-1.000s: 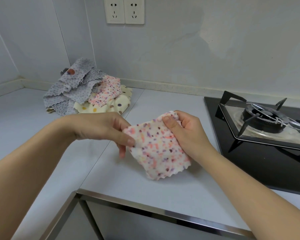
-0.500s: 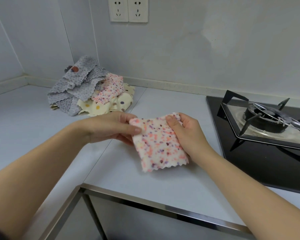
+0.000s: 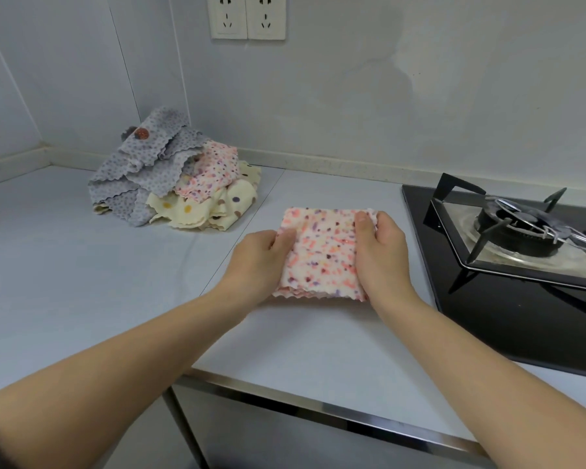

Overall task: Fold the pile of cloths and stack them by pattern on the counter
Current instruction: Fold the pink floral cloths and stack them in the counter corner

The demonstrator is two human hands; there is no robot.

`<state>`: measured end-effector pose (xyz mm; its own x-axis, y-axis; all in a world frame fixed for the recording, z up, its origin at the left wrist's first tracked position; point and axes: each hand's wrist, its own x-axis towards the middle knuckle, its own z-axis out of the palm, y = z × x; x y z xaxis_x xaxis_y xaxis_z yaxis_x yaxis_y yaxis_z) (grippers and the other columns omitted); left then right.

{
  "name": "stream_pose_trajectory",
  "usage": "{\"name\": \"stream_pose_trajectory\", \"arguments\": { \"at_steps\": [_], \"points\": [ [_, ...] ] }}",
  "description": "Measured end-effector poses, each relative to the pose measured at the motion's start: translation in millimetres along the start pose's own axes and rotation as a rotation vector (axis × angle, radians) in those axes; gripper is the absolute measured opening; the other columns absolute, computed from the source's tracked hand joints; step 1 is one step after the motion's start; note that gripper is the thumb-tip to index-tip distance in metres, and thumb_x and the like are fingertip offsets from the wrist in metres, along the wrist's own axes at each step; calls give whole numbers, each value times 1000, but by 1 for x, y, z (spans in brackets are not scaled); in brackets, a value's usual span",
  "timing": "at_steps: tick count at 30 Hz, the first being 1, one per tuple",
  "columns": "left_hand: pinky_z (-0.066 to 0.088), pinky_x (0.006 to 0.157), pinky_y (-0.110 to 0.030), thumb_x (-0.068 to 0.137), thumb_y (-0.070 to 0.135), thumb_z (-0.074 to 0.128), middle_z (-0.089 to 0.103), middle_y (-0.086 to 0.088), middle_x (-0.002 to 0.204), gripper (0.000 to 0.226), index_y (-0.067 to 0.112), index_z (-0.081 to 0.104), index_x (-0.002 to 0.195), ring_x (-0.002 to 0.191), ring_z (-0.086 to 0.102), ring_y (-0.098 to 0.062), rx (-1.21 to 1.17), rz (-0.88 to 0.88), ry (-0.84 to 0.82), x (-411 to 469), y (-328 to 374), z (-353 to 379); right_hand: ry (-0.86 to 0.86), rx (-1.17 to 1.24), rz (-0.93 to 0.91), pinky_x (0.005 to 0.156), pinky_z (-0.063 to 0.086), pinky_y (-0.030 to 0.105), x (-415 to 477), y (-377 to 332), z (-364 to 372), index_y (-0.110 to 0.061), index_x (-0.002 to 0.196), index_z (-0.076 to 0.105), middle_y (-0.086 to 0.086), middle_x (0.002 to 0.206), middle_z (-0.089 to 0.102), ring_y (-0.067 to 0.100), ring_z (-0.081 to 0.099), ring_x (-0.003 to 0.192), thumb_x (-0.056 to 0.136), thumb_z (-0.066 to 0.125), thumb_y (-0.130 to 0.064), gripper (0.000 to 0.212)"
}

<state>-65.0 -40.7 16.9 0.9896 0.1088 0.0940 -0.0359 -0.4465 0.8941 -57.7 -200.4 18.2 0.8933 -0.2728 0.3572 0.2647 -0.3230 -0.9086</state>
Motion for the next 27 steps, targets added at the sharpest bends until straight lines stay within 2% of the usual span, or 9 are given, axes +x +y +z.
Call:
{"name": "stream_pose_trajectory", "arguments": {
  "at_steps": [3,7,11,13,15,17,19,22,27],
  "points": [
    [42,58,-26,94,40,57,61,-8,67,41,4,56,74,58,53,-15,-57,11,-117,1,0,-6,-38,32,-25,53,34,12,3,-2,-7,-19,70,39,-7,67,46,-2,43,57,102,44,-26,33],
    [55,66,-27,77,32,68,71,-3,88,36,10,65,105,77,68,-14,-449,-161,-447,8,4,-31,-389,148,39,64,49,20,4,-6,-14,-7,86,61,1,78,64,7,62,70,98,53,-28,25],
    [51,56,-16,88,14,62,66,-2,80,5,12,66,87,64,59,-9,-252,-197,-573,14,5,-55,-681,215,165,68,54,21,5,-7,-17,-13,92,67,1,84,72,13,68,76,87,66,-31,19],
    [48,51,-16,92,14,61,61,-1,77,9,15,61,82,58,53,-8,-276,-201,-550,17,5,-68,-843,217,255,74,56,24,7,-4,-23,-11,103,68,6,97,75,17,71,87,78,75,-26,31],
    [50,56,-18,85,32,67,67,-1,84,20,15,62,95,64,60,-10,-219,-186,-629,16,9,-74,-926,169,275,78,56,25,8,-3,-28,-9,106,68,7,102,74,18,71,92,74,80,-22,36],
    [54,67,-23,80,47,70,72,3,94,39,17,65,105,80,68,-12,49,-137,-653,9,15,-64,-930,146,251,77,56,24,6,-3,-26,-7,105,68,6,99,74,17,71,90,75,80,-21,35],
    [58,79,-33,84,38,70,74,0,96,30,14,69,102,86,70,-15,171,-55,-535,5,18,-51,-894,164,244,70,54,22,3,-6,-19,-7,107,67,3,94,74,14,70,86,76,78,-24,36],
    [58,79,-39,86,30,69,74,-5,92,19,15,69,97,85,72,-21,28,-21,-328,9,17,-55,-874,159,241,64,53,23,3,-3,-17,-11,102,67,4,92,73,15,66,79,79,77,-21,26],
    [57,70,-27,82,18,74,73,7,82,10,20,68,89,78,70,-10,-21,208,-252,2,21,-54,-681,180,90,69,51,26,4,1,-14,0,89,62,8,80,66,15,62,74,80,74,-2,15]
  ]
}}
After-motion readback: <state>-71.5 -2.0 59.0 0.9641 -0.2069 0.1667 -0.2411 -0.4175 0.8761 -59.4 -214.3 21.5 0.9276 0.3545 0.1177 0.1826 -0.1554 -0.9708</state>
